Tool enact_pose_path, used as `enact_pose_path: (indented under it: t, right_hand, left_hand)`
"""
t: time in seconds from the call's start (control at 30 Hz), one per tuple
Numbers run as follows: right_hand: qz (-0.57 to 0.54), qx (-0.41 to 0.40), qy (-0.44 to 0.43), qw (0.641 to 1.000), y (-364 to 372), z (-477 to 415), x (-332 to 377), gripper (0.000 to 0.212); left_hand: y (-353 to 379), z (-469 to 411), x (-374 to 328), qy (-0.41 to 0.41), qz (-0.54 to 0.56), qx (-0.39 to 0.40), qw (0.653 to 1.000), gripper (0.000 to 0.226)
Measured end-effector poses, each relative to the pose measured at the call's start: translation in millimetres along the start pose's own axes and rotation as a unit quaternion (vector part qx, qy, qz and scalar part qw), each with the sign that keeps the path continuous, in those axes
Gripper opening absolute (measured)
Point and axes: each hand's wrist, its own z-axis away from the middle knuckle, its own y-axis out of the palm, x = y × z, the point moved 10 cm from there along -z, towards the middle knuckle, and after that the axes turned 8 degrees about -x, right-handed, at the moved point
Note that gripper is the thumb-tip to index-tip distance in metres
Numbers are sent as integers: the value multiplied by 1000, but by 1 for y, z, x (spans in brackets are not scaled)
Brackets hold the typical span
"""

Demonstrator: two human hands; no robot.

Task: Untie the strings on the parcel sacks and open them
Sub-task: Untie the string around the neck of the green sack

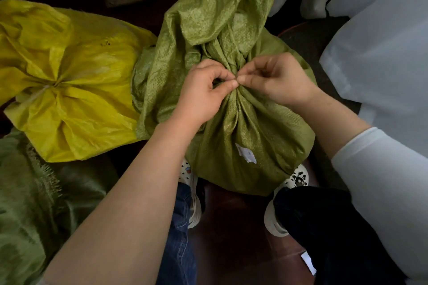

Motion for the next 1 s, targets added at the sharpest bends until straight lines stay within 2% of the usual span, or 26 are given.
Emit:
enact_pose_path:
  t: [0.1, 0.17, 0.2, 0.27, 0.3, 0.33, 0.4, 0.43, 0.47, 0.53, 0.6, 0.67, 0.77, 0.83, 0.9, 0.93, 1.0]
  right_hand:
    - [211, -18, -162, 964, 1, 6, 25, 20]
    - [261, -46, -197, 944, 0, 10, 33, 25]
    - [253, -58, -197, 945, -2, 10, 34, 24]
    - [149, -77, -129, 977, -6, 6, 27, 17]
    - [41, -81, -46, 995, -8, 3, 13, 11]
    - [-92, -84, 54, 991, -5, 3, -4, 9]
    - [-293, -83, 215, 928, 10, 10, -28, 15]
    - [-328, -82, 246, 909, 14, 13, -34, 16]
    - [-327, -74, 251, 908, 15, 13, -35, 15]
    - [-226, -57, 182, 955, 6, 7, -23, 9]
    - [-32, -34, 35, 998, -4, 2, 3, 6]
    - [149, -19, -91, 984, -3, 4, 22, 14]
    - [292, -57, -169, 940, -4, 11, 37, 29]
    - [311, -90, -207, 923, -8, 15, 46, 33]
    - [270, -97, -220, 932, -10, 14, 44, 30]
    - [206, -96, -192, 955, -11, 11, 37, 24]
    - [30, -86, -77, 993, -11, 5, 17, 9]
  left_hand:
    - [2, -2, -4, 15, -15, 1, 1000, 14]
    - [1, -3, -6, 22, -12, -7, 1000, 16]
    - [-1, -3, -7, 19, 0, -13, 1000, 15]
    - [-2, -4, -4, 0, 31, -23, 999, 12]
    - [-2, -4, -1, -15, 44, -29, 999, 11]
    - [-1, -4, 2, -31, 56, -34, 997, 9]
    - [1, -2, 6, -63, 77, -34, 994, 7]
    - [2, -2, 7, -73, 80, -31, 994, 5]
    - [2, -1, 6, -77, 74, -29, 994, 5]
    - [-1, -2, 4, -58, 41, -27, 997, 7]
    - [-3, -2, -2, -20, -6, -18, 1000, 11]
    - [0, -2, -6, 12, -56, -4, 998, 13]
    - [1, -1, -14, 42, -79, -7, 996, 15]
    - [-1, -1, -16, 39, -61, -13, 997, 17]
    - [-3, -1, -15, 20, -28, -19, 999, 17]
    - [-3, -1, -13, 8, -13, -22, 1000, 17]
    - [-3, -1, -9, -17, 3, -25, 1000, 15]
